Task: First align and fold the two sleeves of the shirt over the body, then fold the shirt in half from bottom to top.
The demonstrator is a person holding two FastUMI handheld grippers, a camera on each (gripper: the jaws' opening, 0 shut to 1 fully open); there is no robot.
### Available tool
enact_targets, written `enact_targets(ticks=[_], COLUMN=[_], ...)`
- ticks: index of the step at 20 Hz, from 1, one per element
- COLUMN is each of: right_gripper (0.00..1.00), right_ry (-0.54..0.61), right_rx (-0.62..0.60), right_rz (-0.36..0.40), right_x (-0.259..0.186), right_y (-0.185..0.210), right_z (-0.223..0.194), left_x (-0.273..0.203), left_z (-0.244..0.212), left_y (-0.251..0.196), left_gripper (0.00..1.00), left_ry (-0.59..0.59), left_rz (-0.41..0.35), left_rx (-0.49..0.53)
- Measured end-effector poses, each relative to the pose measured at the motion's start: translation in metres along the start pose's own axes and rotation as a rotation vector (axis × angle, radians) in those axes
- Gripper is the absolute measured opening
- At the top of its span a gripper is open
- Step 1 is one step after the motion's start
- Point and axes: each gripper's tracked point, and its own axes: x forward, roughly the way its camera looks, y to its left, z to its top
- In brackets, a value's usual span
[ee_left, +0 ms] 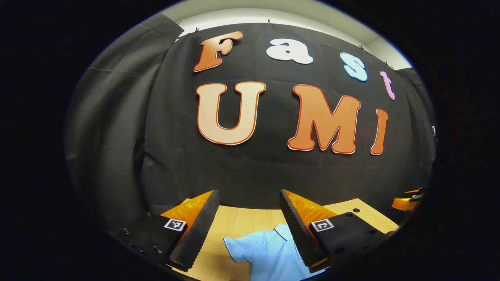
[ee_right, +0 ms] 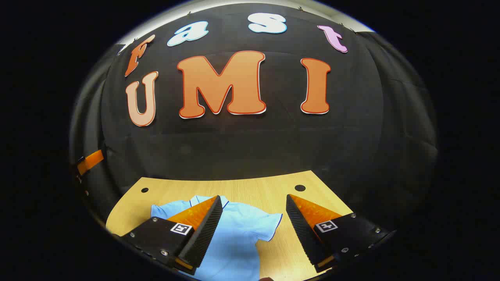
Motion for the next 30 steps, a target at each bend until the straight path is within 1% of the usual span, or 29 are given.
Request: enact_targets(ticks=[6,9,12,14,17,19,23,25,26,28,30], right_gripper=[0.99,0.99,0.99,0.99,0.99,0.99,0.99,0.99,0.99,0.99,0.99], right_ry=[0.005,0.006,0.011,0.027,0.079,0.128,0.238,0.322,0.356,0.460,0.556], right_rx=[0.011,0.004,-0.005,0.004,0.020,0.044,0.094,0.115,0.099,0.054,0.083], right_rz=[0.001,-0.008,-0.012,-0.011,-0.016,-0.029,-0.046,-0.025,-0.034,-0.075,-0.075], right_x=[-0.002,-0.002,-0.002,0.001,0.008,0.018,0.045,0.062,0.073,0.099,0.117], right_y=[-0.001,-0.003,-0.004,-0.004,-0.008,-0.015,-0.029,-0.034,-0.040,-0.056,-0.056], right_z=[0.000,-0.001,-0.003,-0.006,-0.016,-0.023,-0.038,-0.053,-0.060,-0.087,-0.109], left_x=[-0.004,-0.004,-0.004,-0.004,-0.003,-0.004,0.000,0.002,0.005,0.007,0.010], left_z=[-0.004,-0.005,-0.005,-0.005,-0.002,-0.001,-0.002,-0.004,-0.006,-0.010,-0.016], left_y=[0.005,0.005,0.008,0.009,0.007,0.003,0.009,0.012,0.016,0.021,0.026], left_gripper=[1.00,1.00,1.00,1.00,1.00,1.00,1.00,1.00,1.00,1.00,1.00], left_ry=[0.007,0.011,0.003,0.003,-0.007,-0.012,-0.011,-0.007,-0.006,0.002,0.013], left_rz=[0.016,0.012,0.025,0.030,0.034,0.025,0.029,0.040,0.048,0.059,0.070], left_rx=[0.014,0.011,0.026,0.043,0.042,0.048,0.049,0.049,0.048,0.044,0.039])
